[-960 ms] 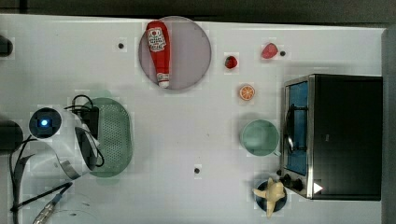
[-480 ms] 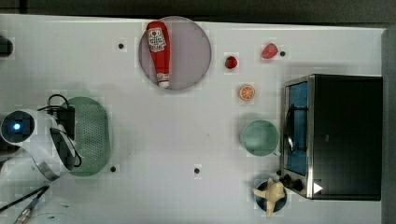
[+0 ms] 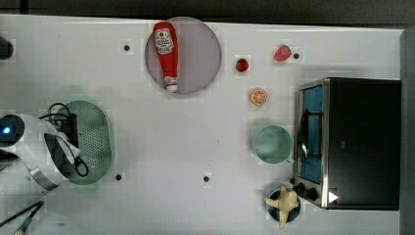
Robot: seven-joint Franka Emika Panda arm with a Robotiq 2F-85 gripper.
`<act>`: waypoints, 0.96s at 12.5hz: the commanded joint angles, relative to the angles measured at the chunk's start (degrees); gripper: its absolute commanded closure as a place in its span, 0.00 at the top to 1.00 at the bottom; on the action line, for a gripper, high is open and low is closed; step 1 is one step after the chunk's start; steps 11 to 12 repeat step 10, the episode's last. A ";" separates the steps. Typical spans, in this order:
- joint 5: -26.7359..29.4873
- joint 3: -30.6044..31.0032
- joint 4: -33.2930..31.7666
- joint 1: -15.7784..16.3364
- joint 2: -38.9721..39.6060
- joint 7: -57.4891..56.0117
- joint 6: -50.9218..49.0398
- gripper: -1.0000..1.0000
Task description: Drag strainer right to left.
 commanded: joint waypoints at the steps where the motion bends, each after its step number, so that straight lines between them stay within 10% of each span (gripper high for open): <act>1: -0.27 -6.31 1.47 -2.18 -11.53 -16.82 -9.66 1.00; 12: -17.40 -32.75 1.34 -3.88 -41.41 -59.18 -38.70 1.00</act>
